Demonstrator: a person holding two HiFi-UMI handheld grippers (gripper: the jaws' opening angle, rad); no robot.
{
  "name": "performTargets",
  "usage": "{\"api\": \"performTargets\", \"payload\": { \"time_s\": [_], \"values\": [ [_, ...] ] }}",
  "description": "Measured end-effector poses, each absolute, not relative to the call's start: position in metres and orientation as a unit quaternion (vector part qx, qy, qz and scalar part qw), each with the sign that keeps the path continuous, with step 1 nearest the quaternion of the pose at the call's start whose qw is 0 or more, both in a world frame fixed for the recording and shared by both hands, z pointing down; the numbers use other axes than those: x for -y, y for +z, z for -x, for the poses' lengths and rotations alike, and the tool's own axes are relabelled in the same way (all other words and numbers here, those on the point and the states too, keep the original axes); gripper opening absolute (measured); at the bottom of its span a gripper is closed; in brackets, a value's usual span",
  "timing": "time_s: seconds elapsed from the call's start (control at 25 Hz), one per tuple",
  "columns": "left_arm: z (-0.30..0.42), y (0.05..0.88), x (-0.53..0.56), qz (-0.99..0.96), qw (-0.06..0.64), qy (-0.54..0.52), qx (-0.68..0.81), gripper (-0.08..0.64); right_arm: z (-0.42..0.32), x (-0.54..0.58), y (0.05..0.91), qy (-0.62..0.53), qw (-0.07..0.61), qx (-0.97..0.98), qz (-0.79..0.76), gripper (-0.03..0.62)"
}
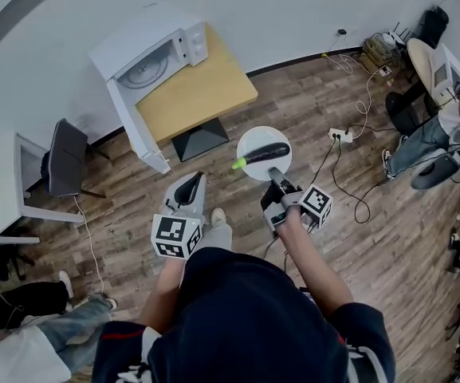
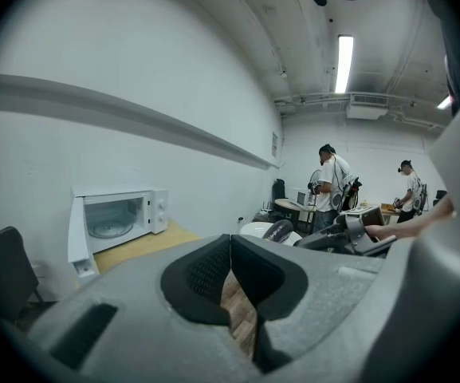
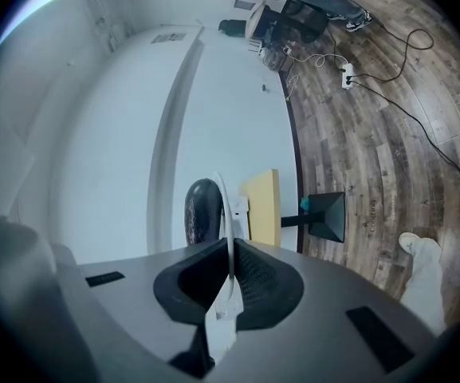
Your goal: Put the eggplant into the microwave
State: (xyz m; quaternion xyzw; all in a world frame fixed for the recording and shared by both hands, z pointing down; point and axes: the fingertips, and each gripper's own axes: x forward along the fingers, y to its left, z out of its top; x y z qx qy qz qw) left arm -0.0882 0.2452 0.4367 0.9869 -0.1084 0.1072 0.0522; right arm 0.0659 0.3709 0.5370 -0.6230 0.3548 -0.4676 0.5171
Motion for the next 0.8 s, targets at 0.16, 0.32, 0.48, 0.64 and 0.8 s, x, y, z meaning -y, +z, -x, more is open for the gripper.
{"api": "performTargets", "payload": {
  "time_s": [0.16, 0.32, 0.48, 0.64, 0.8],
  "values": [
    [0.066, 0.433, -0.218, -0.987, 0.052, 0.112, 0.100, 0.017, -0.087, -0.344, 0.535, -0.468, 0.519, -0.347, 0.625, 0.023],
    [0.049, 0.430, -0.182, -0.987, 0.058, 0.115, 0.098, 0.017, -0.103, -0.311, 0.532, -0.472, 0.516, -0.342, 0.628, 0.023],
    [0.034, 0.428, -0.140, -0.987, 0.063, 0.112, 0.099, 0.017, -0.118, -0.270, 0.531, -0.476, 0.510, -0.341, 0.631, 0.023],
    [0.024, 0.425, -0.100, -0.986, 0.071, 0.108, 0.104, 0.017, -0.127, -0.229, 0.527, -0.478, 0.504, -0.347, 0.631, 0.023],
    [0.012, 0.420, -0.068, -0.987, 0.080, 0.099, 0.101, 0.017, -0.136, -0.193, 0.525, -0.479, 0.498, -0.350, 0.632, 0.023]
  ]
}}
